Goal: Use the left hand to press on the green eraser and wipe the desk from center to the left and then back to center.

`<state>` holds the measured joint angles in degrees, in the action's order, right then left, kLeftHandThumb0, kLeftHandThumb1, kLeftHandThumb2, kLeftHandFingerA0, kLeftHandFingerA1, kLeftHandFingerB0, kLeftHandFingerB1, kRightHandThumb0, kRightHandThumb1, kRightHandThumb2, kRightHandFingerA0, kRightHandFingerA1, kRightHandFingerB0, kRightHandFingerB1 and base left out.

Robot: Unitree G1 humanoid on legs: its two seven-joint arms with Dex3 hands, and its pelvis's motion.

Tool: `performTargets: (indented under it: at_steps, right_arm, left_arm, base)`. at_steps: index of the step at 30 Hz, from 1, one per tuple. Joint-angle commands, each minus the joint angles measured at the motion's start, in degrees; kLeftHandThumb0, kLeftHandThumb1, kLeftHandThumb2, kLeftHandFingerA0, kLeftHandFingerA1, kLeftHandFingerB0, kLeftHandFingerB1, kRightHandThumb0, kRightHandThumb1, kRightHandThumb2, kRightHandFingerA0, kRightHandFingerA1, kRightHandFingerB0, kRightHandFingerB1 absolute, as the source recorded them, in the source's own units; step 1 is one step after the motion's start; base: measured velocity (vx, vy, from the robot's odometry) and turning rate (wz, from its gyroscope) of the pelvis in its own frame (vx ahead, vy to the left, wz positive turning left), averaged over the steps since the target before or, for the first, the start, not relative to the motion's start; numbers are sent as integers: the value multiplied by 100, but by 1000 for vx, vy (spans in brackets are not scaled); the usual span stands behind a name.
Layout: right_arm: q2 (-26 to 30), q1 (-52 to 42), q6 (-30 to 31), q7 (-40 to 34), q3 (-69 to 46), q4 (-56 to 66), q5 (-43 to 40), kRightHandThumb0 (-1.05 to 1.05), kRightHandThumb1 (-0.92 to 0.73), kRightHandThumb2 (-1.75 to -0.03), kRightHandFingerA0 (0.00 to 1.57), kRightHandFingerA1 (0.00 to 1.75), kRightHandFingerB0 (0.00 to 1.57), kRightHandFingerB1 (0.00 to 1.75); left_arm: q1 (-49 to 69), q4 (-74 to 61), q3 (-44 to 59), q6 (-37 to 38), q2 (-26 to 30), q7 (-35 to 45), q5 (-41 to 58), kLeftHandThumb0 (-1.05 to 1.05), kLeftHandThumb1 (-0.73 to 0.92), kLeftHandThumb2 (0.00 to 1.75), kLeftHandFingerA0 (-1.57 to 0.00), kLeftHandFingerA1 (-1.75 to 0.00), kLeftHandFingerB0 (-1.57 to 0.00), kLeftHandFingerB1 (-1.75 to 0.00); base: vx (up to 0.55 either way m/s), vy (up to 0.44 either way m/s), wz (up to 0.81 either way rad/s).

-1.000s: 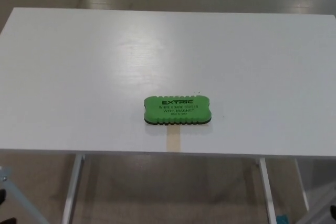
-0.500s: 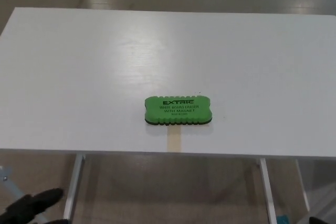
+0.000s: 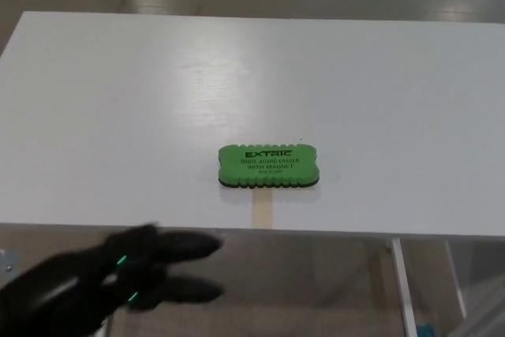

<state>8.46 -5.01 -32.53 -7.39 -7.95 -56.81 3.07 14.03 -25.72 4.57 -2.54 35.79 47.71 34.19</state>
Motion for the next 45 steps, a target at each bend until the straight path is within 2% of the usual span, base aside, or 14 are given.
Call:
performTargets:
  at_steps: [1,7,11,12,14,15,16,18,21,23,30,31,33,45]
  right_arm:
    - [146,102,-459,-254,168,-229,295,-42,-75,-63,66,49,52,38]
    - [88,196,-456,-214,149,-321,168,-41,-74,-63,68,53,52,38]
    - [85,206,-427,-257,160,-361,183,-41,-75,-63,68,55,51,37]
    - [114,171,-456,-276,179,-373,219,-40,-75,-63,68,53,51,37]
    - [129,142,-481,-266,182,-375,222,-40,-75,-63,68,53,51,37]
    - [130,141,-503,-266,177,-396,212,-40,-75,-63,68,52,51,37]
    - [130,141,-503,-266,177,-396,212,-40,-75,-63,68,52,51,37]
    - [96,182,-542,-280,178,-447,194,-41,-74,-63,68,52,52,37]
    - [88,186,-540,-287,181,-451,195,-41,-74,-63,68,52,52,37]
    - [97,205,-530,-264,195,-415,197,-41,-74,-63,68,52,52,38]
    - [95,103,-542,-159,158,-364,106,-41,-74,-63,68,52,52,38]
    - [66,85,-557,-173,153,-357,95,-41,-74,-62,68,52,52,38]
    - [32,55,-568,-183,146,-337,77,-41,-74,-62,68,52,52,38]
    - [55,30,-467,-233,192,-193,125,-42,-74,-63,68,51,52,38]
  left_arm:
    - [-1458,-293,-305,-1007,4,-183,539,-32,65,59,-37,-48,-29,-35]
    - [-2448,8,-589,-1355,-344,-795,104,-32,65,59,-41,-44,-37,-32]
    - [-3199,465,-897,-1517,-822,-1414,-457,-35,67,60,-53,-40,-38,-34]
    - [-3424,684,-1037,-1458,-1059,-1735,-823,-36,72,61,-64,-41,-40,-34]
    - [-3507,783,-1104,-1417,-1176,-1890,-1011,-36,72,61,-64,-41,-40,-34]
    - [-3638,992,-1219,-1316,-1384,-2200,-1359,-35,76,63,-74,-44,-46,-35]
    - [-3638,992,-1219,-1316,-1384,-2200,-1359,-35,76,63,-74,-44,-46,-35]
    - [-3916,1670,-1559,-871,-2006,-3376,-2592,-30,80,66,-90,-49,-64,-39]
    - [-3949,1759,-1603,-828,-2088,-3550,-2760,-30,80,66,-90,-49,-64,-39]
    - [-4371,2548,-1789,-688,-2454,-4137,-3218,-23,83,66,-96,-50,-74,-43]
    - [-4996,3994,-2090,-497,-2879,-4630,-3634,-22,83,65,-99,-54,-78,-46]
    - [-5224,4540,-2094,-551,-3063,-4808,-3614,-20,81,65,-100,-53,-87,-48]
    - [-5545,5247,-2069,-628,-3300,-5009,-3557,-20,80,65,-100,-53,-87,-48]
    - [-6366,6684,-1704,-513,-3704,-5392,-3388,-19,81,66,-101,-54,-89,-49]
  base:
    - [0,0,0]
    - [0,0,0]
    - [0,0,0]
    - [0,0,0]
    - [0,0,0]
    - [0,0,0]
    - [0,0,0]
    - [0,0,0]
    - [0,0,0]
    - [0,0,0]
    - [0,0,0]
    - [0,0,0]
    - [0,0,0]
    - [0,0,0]
